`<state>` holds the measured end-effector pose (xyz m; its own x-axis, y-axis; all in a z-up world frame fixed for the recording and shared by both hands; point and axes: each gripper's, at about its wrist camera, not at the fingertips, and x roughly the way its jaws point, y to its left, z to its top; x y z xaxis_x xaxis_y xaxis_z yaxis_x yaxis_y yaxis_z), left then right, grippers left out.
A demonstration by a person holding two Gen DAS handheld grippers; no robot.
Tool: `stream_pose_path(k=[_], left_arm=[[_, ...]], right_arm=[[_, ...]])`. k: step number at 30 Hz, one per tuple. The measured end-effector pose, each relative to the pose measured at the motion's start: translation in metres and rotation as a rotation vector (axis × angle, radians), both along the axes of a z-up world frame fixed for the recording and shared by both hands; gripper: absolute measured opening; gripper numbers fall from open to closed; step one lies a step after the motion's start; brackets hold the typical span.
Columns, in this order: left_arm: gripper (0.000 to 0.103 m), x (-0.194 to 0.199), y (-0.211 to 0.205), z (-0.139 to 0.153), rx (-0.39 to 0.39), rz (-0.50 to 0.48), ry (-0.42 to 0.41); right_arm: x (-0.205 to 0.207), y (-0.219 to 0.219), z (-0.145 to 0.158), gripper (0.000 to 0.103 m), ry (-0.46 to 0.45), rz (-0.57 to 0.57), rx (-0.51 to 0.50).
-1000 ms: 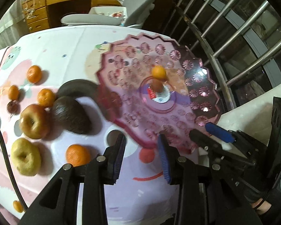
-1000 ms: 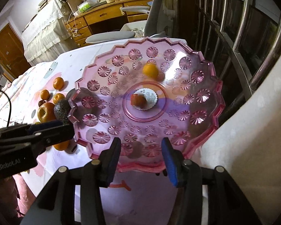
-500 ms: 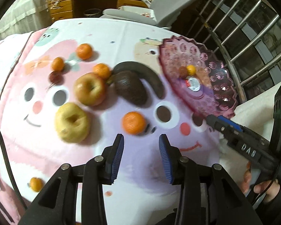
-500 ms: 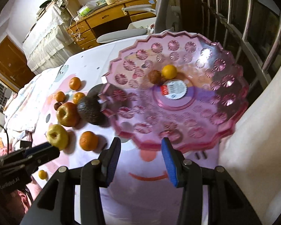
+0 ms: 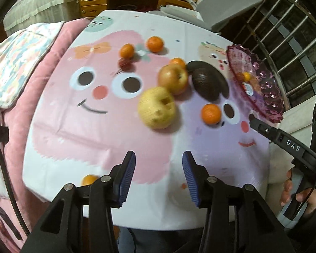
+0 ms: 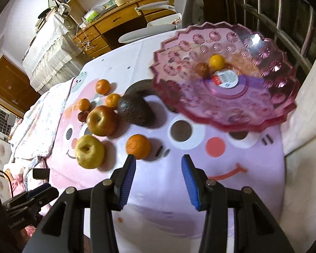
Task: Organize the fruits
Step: 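Lower the left tool and grasp another orange from the tablecloth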
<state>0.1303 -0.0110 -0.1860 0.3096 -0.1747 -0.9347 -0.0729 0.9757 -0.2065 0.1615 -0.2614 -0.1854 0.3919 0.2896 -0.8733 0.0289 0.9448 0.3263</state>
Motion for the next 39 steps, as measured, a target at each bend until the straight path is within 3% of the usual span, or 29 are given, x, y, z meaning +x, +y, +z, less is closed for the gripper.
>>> stream_pose_path(k=[9,18,21,39], left_arm=[[0.048,-0.029,0.05,-0.018,0.007,0.046,0.058],[0.05,-0.047,0.09,-0.049,0.011,0.092,0.141],[0.05,-0.049,0.096,-0.058,0.011,0.1,0.166],[0.05,-0.039,0.101,-0.1,0.005,0.085,0.237]], right_arm=[[-0.012,0.037,-0.008,0.045,-0.008,-0.022,-0.018],[-0.016,0.066,-0.022,0.05,-0.059,0.001,-0.111],[-0.014,0.073,-0.029,0.057,-0.077,0.018,-0.157],[0.009,0.1,-0.066,0.057,-0.137,0.11,-0.312]])
